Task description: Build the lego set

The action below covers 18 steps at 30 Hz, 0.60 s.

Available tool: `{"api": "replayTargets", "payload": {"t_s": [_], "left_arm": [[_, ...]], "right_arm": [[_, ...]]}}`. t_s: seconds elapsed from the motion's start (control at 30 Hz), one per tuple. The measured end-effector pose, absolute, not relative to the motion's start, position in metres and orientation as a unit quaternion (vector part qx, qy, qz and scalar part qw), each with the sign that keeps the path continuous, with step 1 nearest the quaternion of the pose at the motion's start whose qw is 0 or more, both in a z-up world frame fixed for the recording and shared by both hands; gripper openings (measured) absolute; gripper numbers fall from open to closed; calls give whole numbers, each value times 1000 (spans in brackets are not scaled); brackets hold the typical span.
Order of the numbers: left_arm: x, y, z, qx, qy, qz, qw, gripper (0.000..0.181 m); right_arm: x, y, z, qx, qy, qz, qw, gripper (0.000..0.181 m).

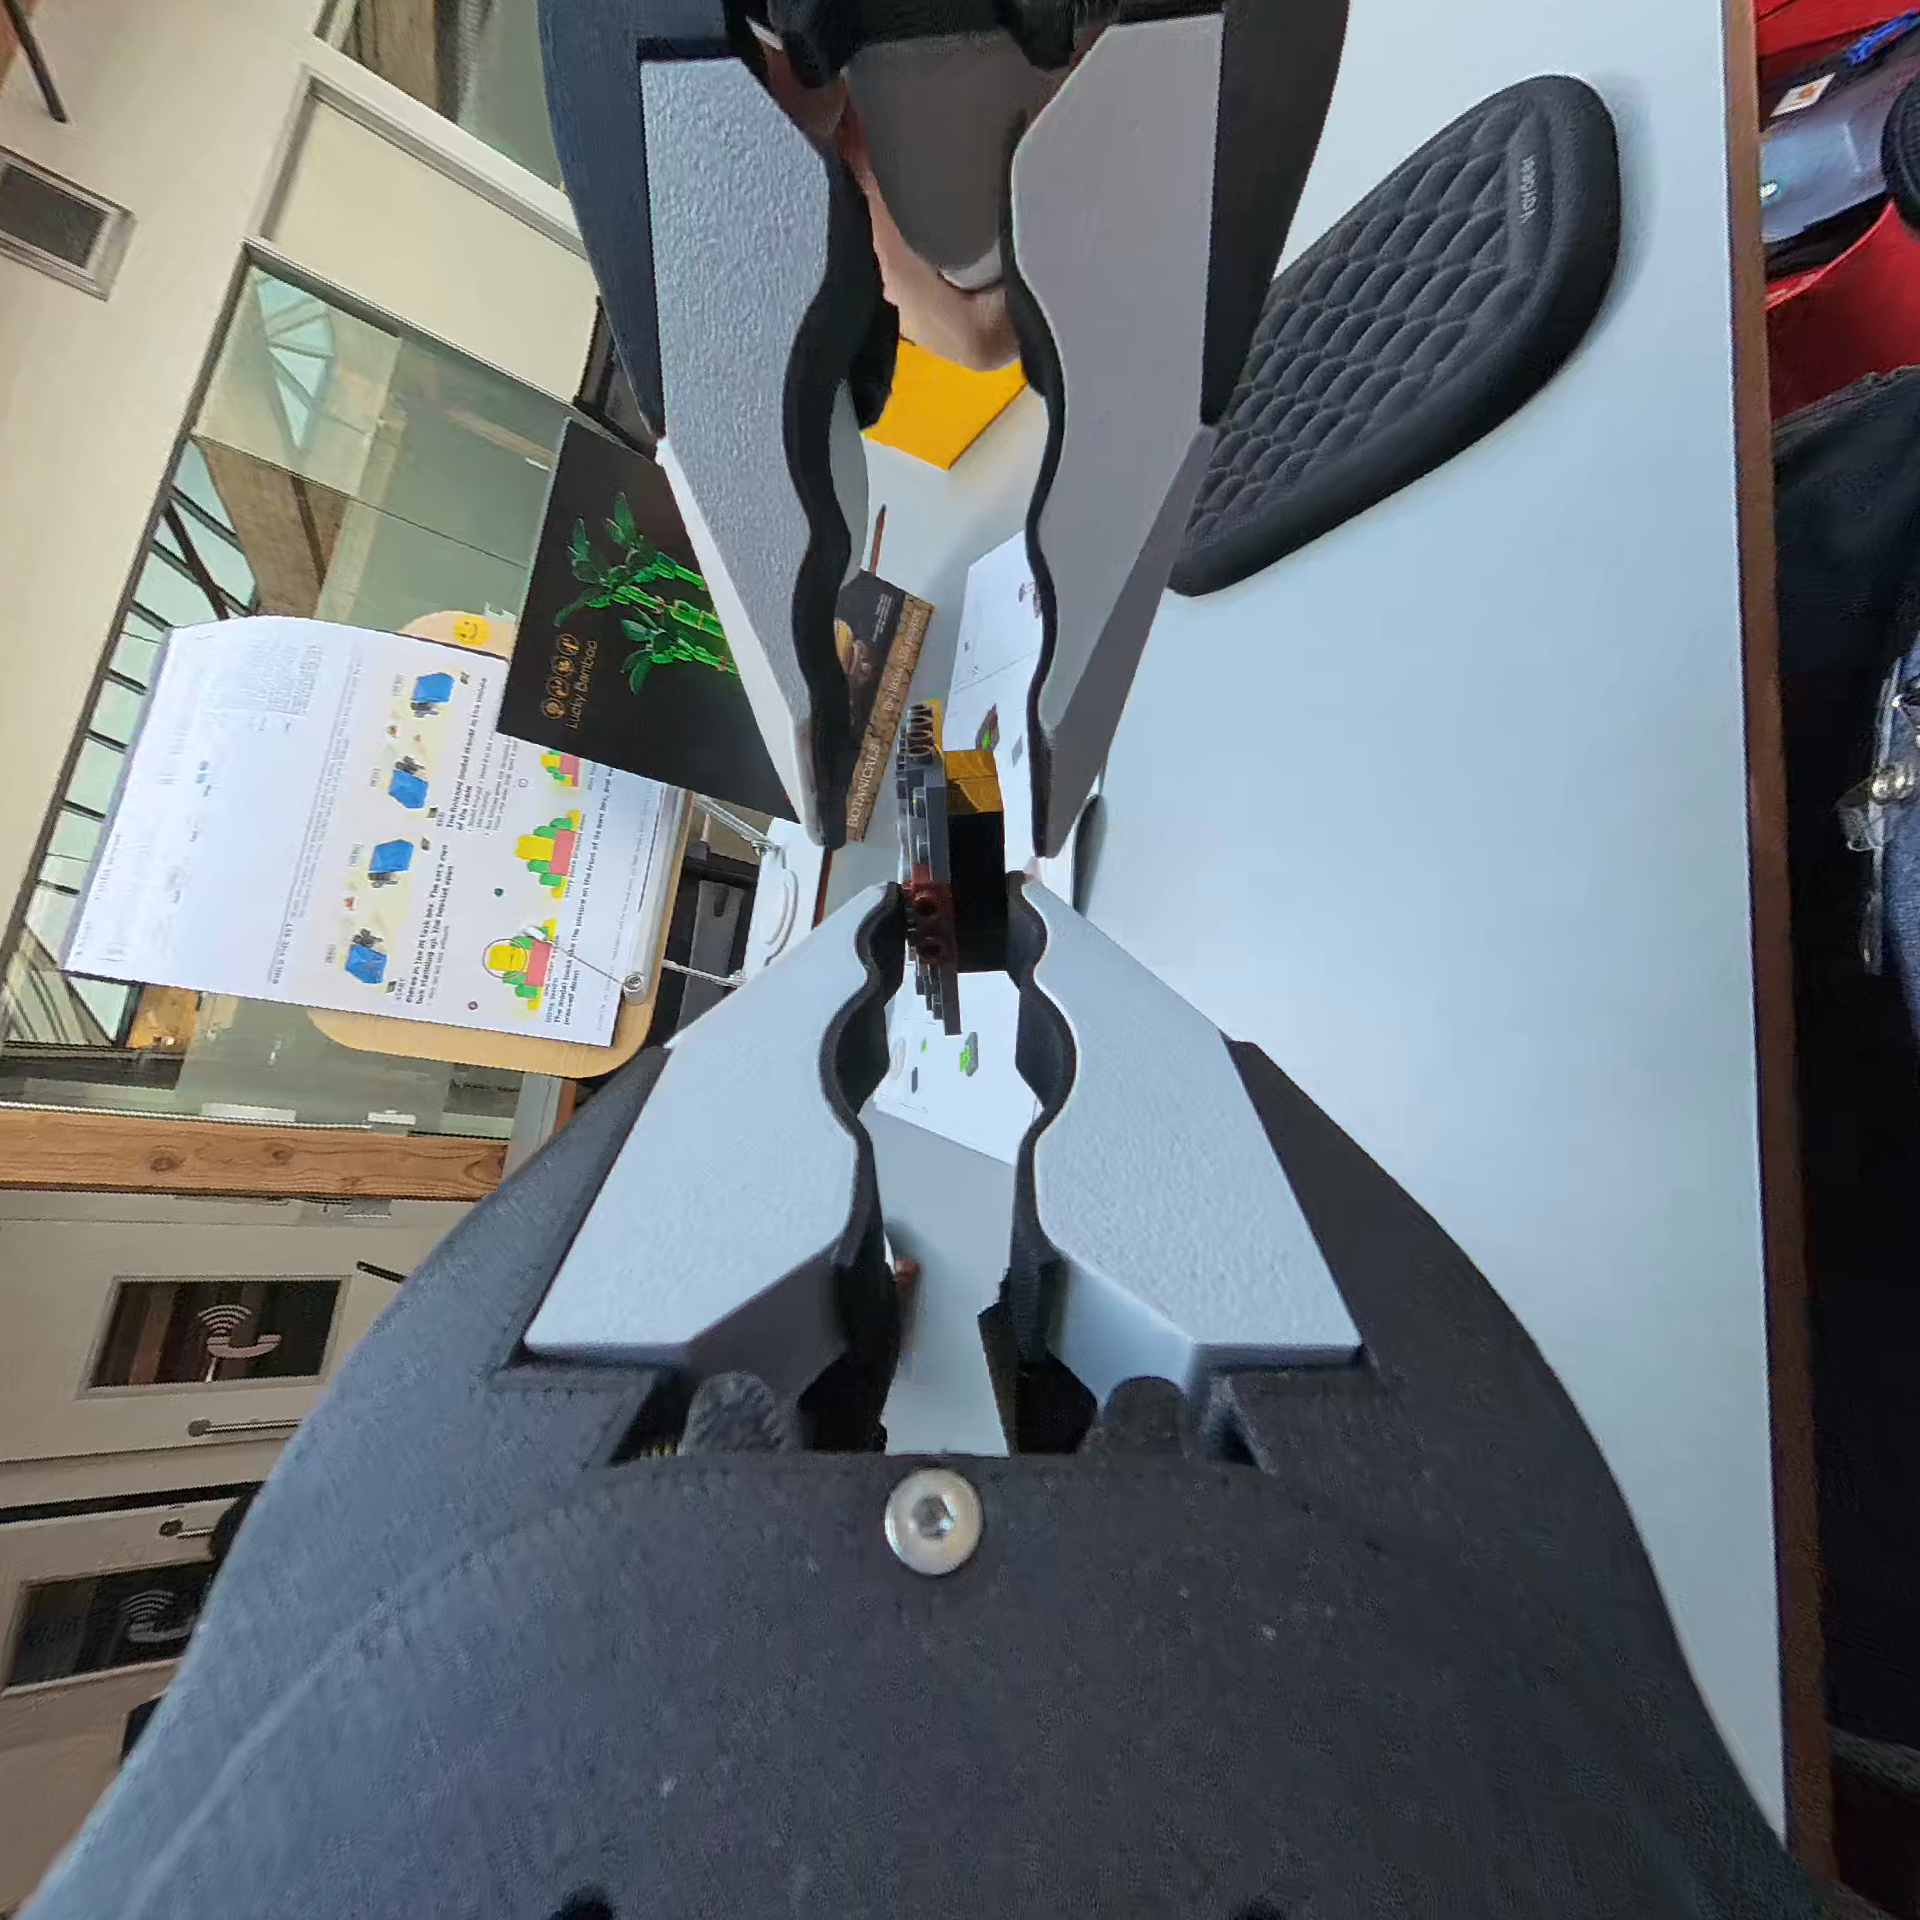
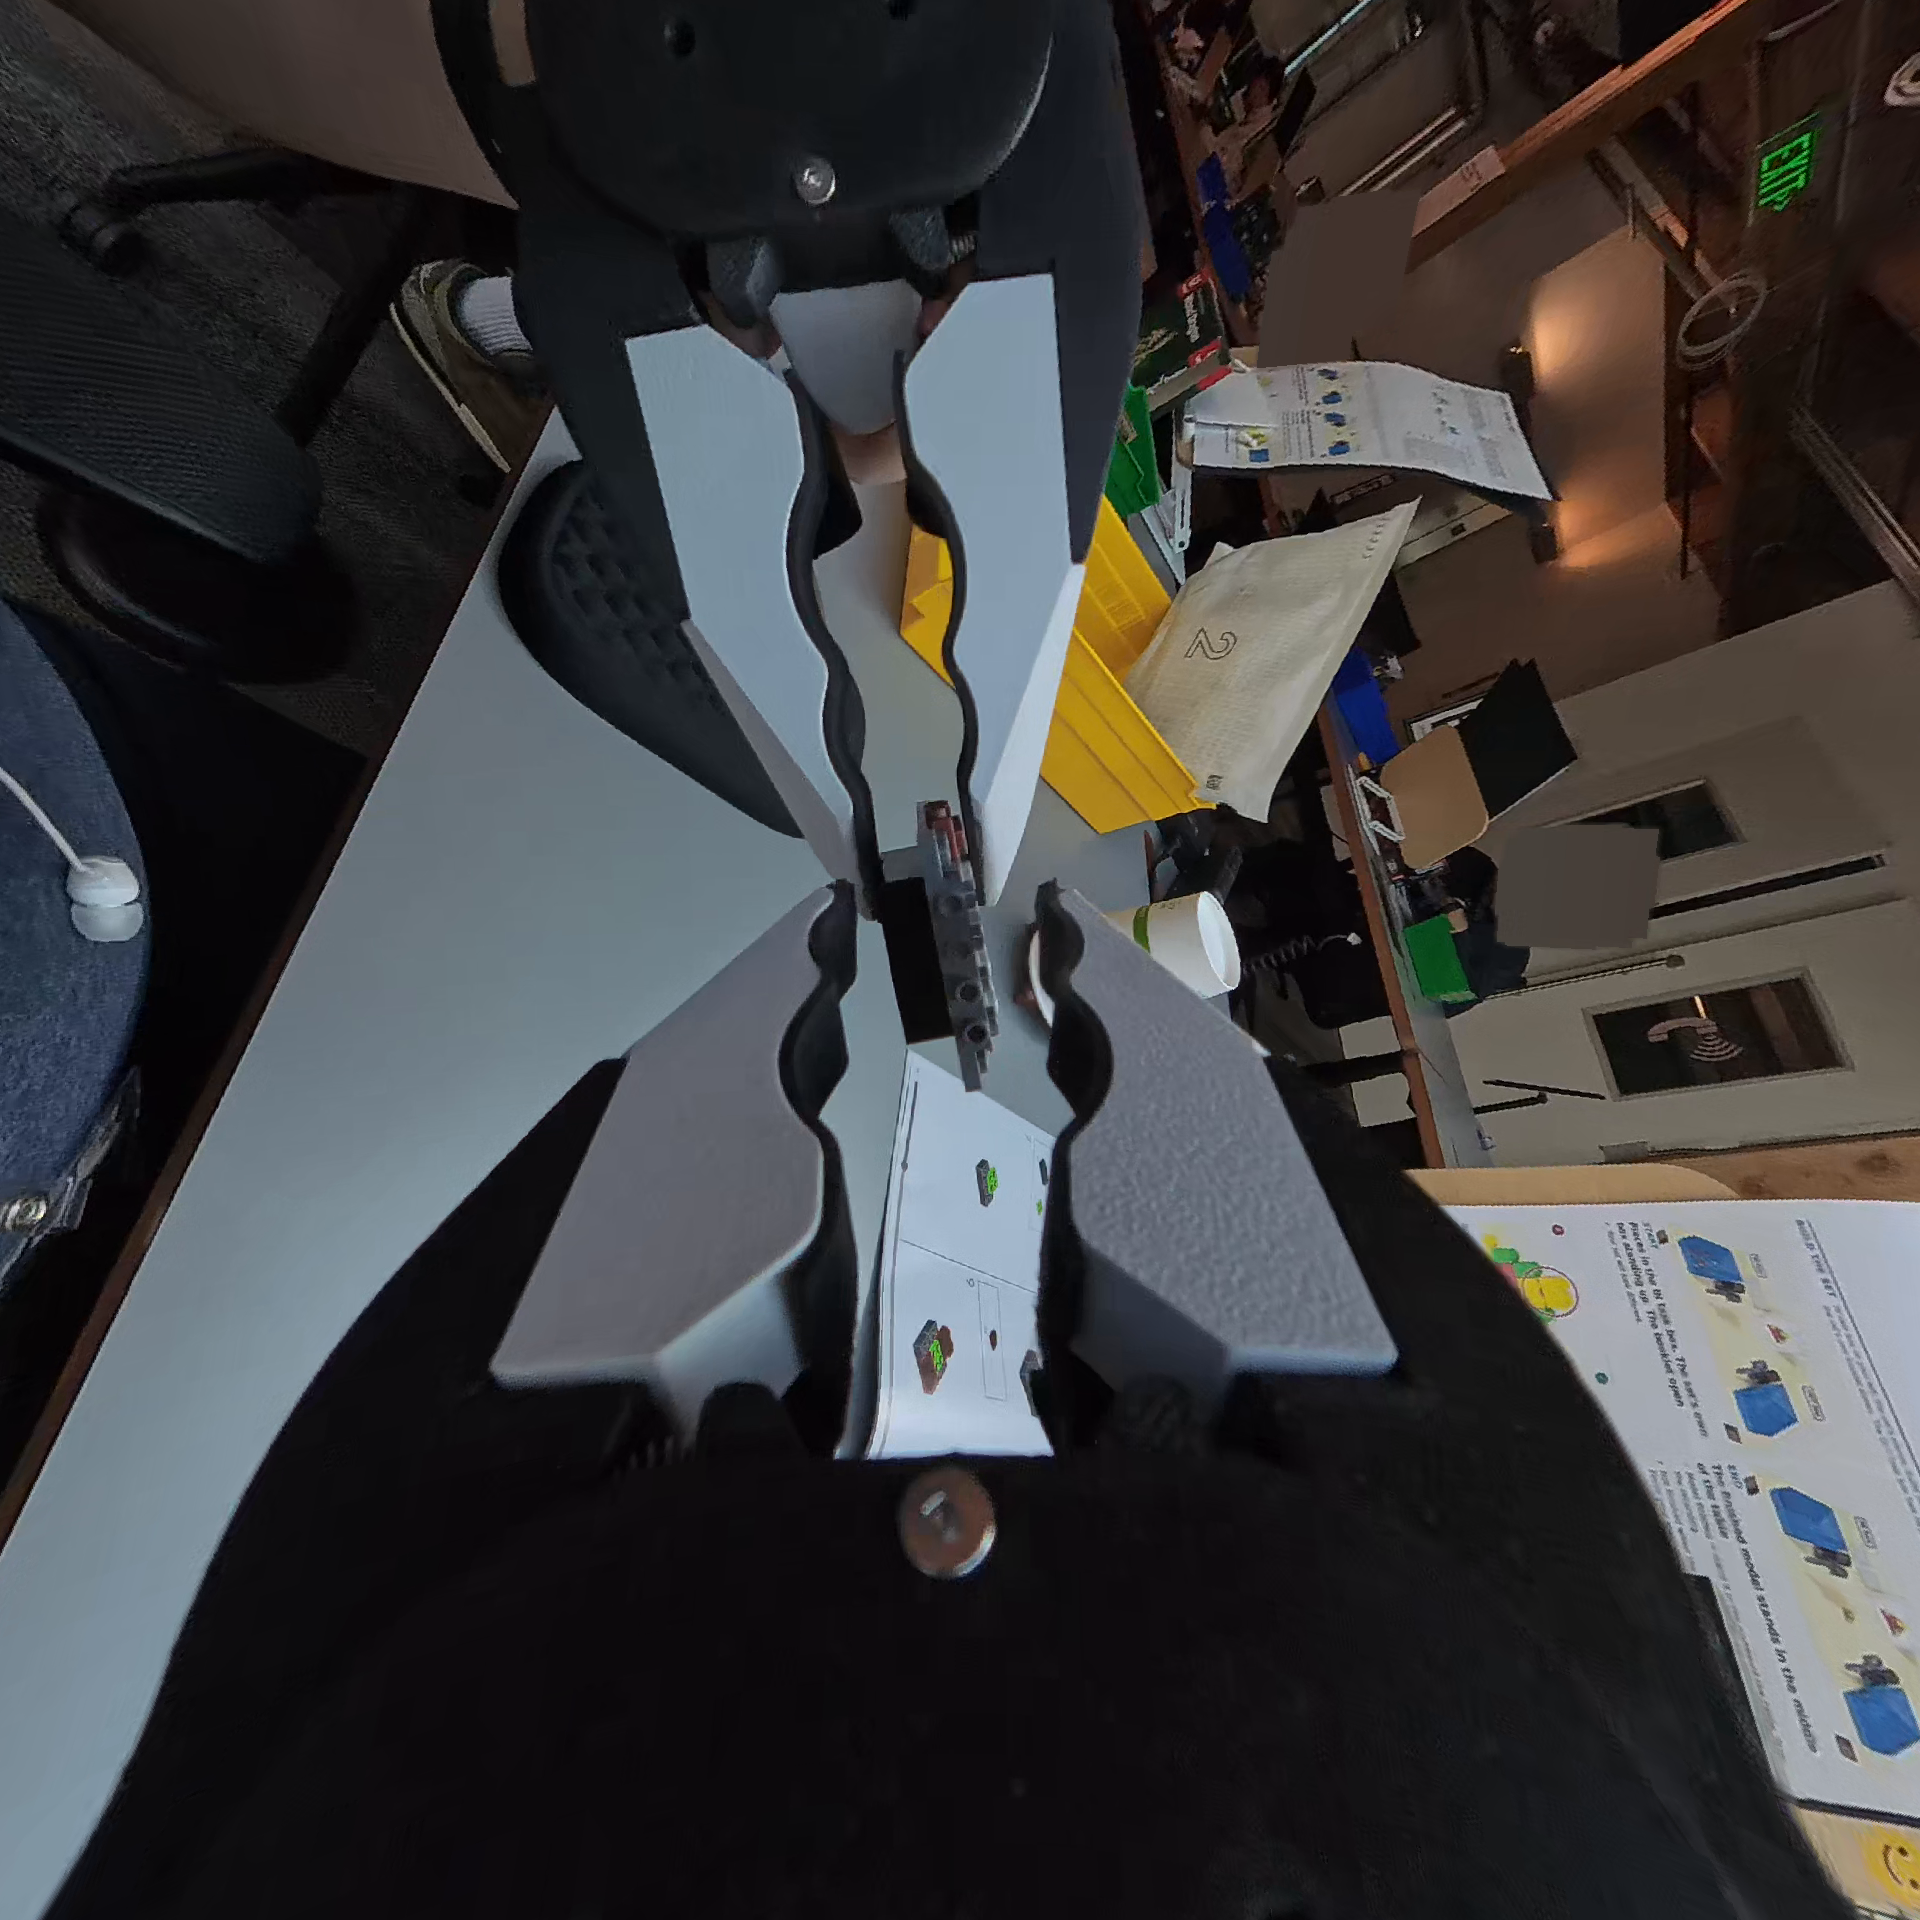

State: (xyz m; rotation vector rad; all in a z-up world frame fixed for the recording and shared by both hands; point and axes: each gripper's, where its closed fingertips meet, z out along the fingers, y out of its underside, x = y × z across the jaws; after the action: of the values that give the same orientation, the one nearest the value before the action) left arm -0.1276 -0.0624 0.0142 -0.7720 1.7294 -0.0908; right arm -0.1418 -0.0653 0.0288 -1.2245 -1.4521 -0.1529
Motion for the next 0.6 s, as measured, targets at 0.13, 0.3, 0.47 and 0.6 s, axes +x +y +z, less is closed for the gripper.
{"api": "replayTargets", "payload": {"t_s": [0.13, 0.3, 0.47, 0.6], "left_arm": [[-128, -67, 27, -292, 727, -16, 621, 17], [-131, -68, 40, -216, 697, 66, 681, 16], [-130, -71, 42, -177, 688, 96, 697, 16], [-130, -73, 44, -172, 687, 87, 701, 16]], "right_arm": [[-141, -64, 34, -511, -620, -94, 589, 37], [-130, -67, 54, -488, -590, -110, 633, 41], [-129, -73, 52, -459, -601, -126, 642, 31], [-131, -78, 51, -438, -611, -134, 645, 23]]}}
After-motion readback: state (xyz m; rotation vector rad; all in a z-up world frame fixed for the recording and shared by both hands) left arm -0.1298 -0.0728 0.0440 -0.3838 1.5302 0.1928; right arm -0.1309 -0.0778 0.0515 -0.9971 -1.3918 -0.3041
